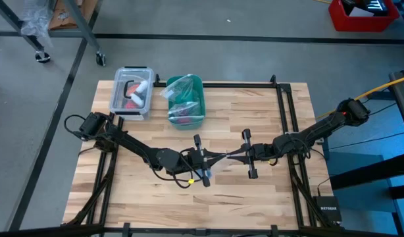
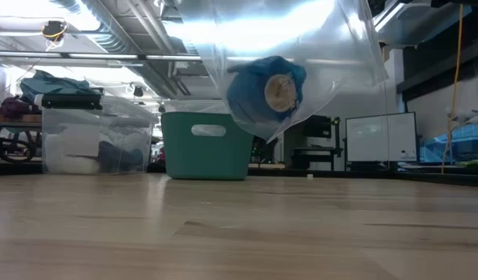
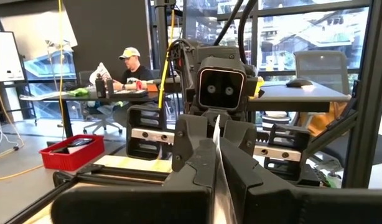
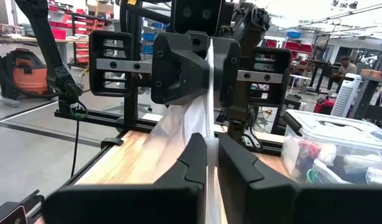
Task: Roll bandage
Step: Close the transparent zip bag
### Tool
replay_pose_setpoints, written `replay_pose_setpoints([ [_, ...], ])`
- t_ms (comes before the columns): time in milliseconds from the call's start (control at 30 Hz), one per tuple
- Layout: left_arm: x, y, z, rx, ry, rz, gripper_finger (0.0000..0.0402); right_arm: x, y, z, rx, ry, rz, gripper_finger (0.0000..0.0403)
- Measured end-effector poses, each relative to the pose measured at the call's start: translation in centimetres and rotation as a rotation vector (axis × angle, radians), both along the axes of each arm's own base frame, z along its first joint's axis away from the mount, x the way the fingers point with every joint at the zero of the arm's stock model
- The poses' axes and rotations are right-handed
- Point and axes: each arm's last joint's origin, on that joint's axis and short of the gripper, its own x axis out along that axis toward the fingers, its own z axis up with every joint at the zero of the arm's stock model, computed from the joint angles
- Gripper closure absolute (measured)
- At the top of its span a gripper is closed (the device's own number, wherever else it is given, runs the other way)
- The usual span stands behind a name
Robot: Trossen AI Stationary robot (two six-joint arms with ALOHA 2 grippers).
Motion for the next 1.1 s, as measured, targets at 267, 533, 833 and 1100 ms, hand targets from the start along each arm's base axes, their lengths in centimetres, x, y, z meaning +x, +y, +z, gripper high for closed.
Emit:
replay_pose_setpoints([
  [267,-0.08,-0.07,0.07,0.055,0.005,0.034,0.0402,0.04,0.02,-0.19,0.006,0.027,0.001,0.0375],
  [533,-0.13,0.01,0.09,0.092,0.016,0.079,0.0401,0.05,0.02,-0.32,0.003,0.041,0.001,0.0375],
  [833,-0.24,0.07,0.48,0.136,-0.004,0.106,0.0401,0.03,0.09,-0.34,0.026,0.047,0.031,0.0374],
  [1100,-0.16,-0.08,0.39,0.114,-0.011,0.039,0.0401,0.01,0.11,-0.47,0.023,0.053,0.038,0.0373],
])
